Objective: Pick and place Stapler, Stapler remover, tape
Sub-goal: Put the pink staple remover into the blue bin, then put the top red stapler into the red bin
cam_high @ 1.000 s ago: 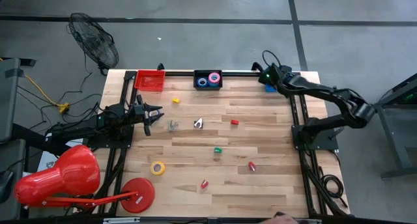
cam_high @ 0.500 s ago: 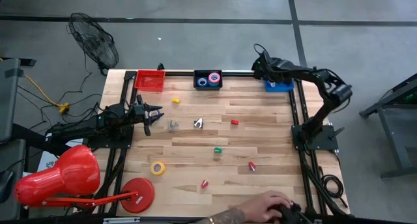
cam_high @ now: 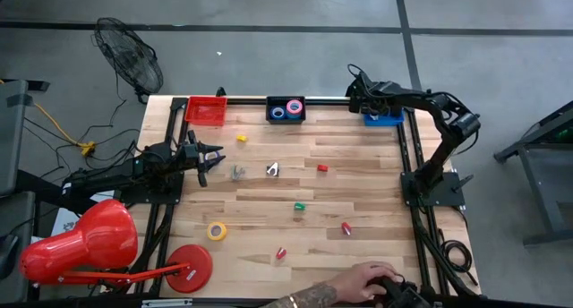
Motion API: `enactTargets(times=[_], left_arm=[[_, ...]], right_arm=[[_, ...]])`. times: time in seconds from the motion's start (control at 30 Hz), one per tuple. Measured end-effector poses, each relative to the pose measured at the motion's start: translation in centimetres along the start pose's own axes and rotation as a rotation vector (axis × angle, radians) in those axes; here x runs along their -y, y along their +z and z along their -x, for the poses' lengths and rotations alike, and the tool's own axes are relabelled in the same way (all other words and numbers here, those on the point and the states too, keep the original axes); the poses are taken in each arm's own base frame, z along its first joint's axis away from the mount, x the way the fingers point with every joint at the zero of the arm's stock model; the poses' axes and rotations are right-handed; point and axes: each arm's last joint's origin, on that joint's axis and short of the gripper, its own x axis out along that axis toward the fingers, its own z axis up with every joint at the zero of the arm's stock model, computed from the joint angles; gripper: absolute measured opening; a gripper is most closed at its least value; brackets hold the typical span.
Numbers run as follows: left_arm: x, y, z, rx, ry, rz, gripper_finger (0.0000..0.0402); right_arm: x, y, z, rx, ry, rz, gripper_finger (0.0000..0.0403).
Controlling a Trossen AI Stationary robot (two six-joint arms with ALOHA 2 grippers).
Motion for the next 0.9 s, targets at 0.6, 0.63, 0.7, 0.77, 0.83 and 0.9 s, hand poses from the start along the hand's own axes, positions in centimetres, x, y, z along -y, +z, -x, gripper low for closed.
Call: enactTargets(times=[0.6,0.63,0.7,0.77,0.83,0.9], left_arm=[[0.0,0.0,0.0,0.001,0.0,0.0,0.0138],[0.0,0.0,0.0,0.0,0.0,0.0,0.0138],[0.0,0.0,0.0,0.0,0.0,0.0,0.0138],[0.0,0.0,0.0,0.0,0.0,0.0,0.0138],[0.0,0.0,0.0,0.0,0.0,0.0,0.0138],[0.0,0.0,0.0,0.0,0.0,0.0,0.0138]], right_arm=[[1.3,0.6,2.2,0.069,-0.029,-0.02,0.027],[1.5,0.6,2.4,0.07,-0.031,-0.02,0.0274],[1.7,0.7,3.0,0.079,-0.018,-0.003,0.0278],[1.7,0.6,3.7,0.088,0.014,0.046,0.0279],[1.6,0.5,4.6,0.096,0.057,0.121,0.0279],[1.5,0.2,5.7,0.11,0.106,0.202,0.0279]])
